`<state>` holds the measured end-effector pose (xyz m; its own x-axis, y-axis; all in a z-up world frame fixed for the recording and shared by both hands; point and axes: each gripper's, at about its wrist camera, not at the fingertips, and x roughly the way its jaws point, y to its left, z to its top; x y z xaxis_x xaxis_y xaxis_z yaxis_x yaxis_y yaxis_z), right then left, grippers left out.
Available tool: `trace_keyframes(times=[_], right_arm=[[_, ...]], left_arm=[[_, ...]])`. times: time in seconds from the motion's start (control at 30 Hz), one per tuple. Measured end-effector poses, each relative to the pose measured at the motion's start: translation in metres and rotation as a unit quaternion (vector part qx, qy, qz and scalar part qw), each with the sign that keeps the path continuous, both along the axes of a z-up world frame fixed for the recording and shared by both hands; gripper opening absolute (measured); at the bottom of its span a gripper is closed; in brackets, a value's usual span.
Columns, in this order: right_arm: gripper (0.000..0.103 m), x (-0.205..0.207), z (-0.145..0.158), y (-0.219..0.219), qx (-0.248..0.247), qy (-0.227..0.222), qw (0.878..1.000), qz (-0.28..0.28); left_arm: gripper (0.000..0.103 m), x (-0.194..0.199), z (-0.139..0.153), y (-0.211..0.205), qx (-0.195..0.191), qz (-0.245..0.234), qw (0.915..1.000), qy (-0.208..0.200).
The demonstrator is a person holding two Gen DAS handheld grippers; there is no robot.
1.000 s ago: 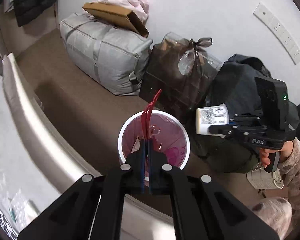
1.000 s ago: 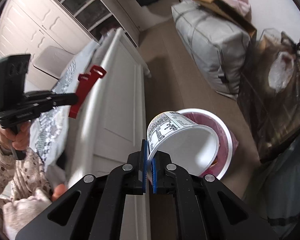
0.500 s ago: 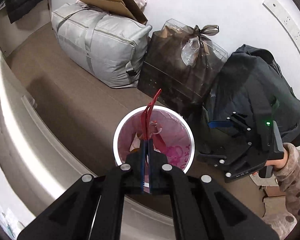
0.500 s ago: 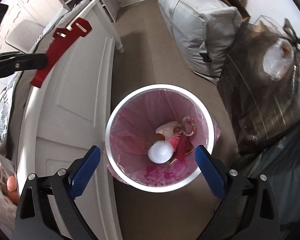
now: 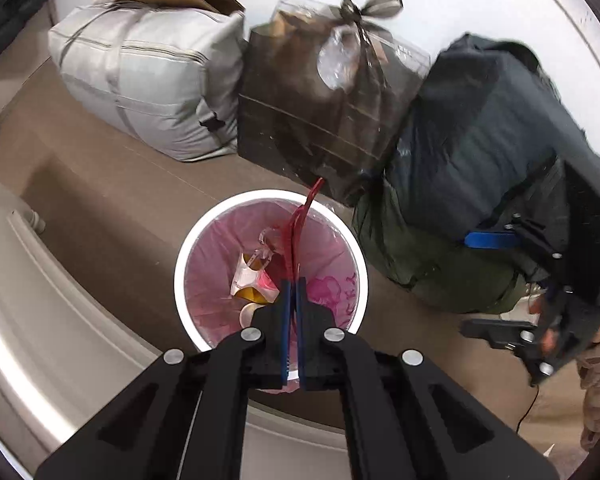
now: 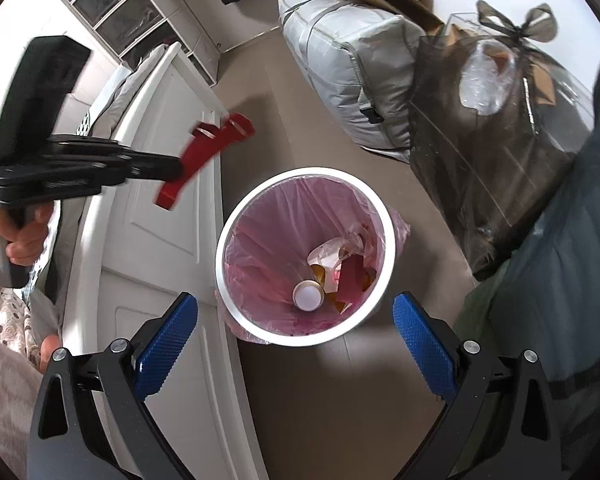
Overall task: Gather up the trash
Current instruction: 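Open the right tool to drop the cup while the left tool releases the red strip, then move both tools back over the bed toward the white carton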
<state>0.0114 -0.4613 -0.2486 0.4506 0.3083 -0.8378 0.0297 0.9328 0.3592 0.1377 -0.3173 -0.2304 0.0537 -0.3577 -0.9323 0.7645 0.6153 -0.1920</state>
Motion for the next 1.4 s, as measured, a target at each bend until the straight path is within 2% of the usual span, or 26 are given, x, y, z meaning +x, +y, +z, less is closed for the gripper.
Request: trace_keyframes(times=[0.1,0.17,0.2,0.23,0.27,0.3,0.33,0.5,0.67,0.83,1.07,1.2,1.4], right_arm=[[0.096,-0.006,-0.002,-0.002,0.001,0.001,1.000,-0.009],[0.096,-0.007,-0.004,-0.003,0.000,0.004,1.000,-0.014],[0.096,-0.008,-0.005,-0.003,-0.001,0.005,1.000,-0.017],[0.096,-0.009,-0.005,-0.003,-0.001,0.006,1.000,-0.018],[0.096,-0.009,-0.005,-0.003,0.000,0.006,1.000,-0.019],[0.096,-0.010,-0.005,-0.003,0.002,0.005,1.000,-0.021],[0.096,-0.011,-0.004,-0.003,0.003,0.005,1.000,-0.022],[0.096,-0.014,0.005,0.004,0.008,0.000,1.000,-0.025],[0.096,-0.017,0.023,0.013,0.006,-0.013,0.999,-0.032],[0.096,-0.026,0.044,0.017,0.041,-0.035,0.996,-0.068],[0.096,-0.028,0.090,0.025,0.040,-0.066,0.994,-0.074],[0.096,-0.027,0.123,0.039,0.033,-0.089,0.994,-0.060],[0.096,-0.022,0.163,0.076,0.007,-0.110,0.994,-0.025]], left_arm=[[0.003,-0.004,-0.009,-0.010,0.016,0.006,0.9998,-0.011],[0.013,-0.004,-0.010,-0.011,0.023,0.016,0.9994,-0.021],[0.040,-0.003,-0.010,-0.010,0.028,0.024,0.9990,-0.026],[0.078,-0.002,-0.008,-0.009,0.029,0.030,0.9986,-0.033],[0.092,-0.002,-0.004,-0.006,0.022,0.036,0.9980,-0.047],[0.098,-0.003,-0.001,-0.004,0.012,0.039,0.9976,-0.056],[0.098,-0.004,0.004,0.000,0.003,0.038,0.9973,-0.063],[0.098,-0.004,0.021,0.013,0.013,0.034,0.9961,-0.080],[0.098,-0.003,0.050,0.038,-0.011,0.069,0.9937,-0.088],[0.098,-0.012,0.078,0.064,-0.037,0.096,0.9903,-0.094],[0.098,-0.030,0.118,0.114,-0.061,0.123,0.9840,-0.113],[0.098,-0.036,0.135,0.150,-0.076,0.147,0.9793,-0.117],[0.098,-0.045,0.151,0.201,-0.073,0.172,0.9725,-0.138]])
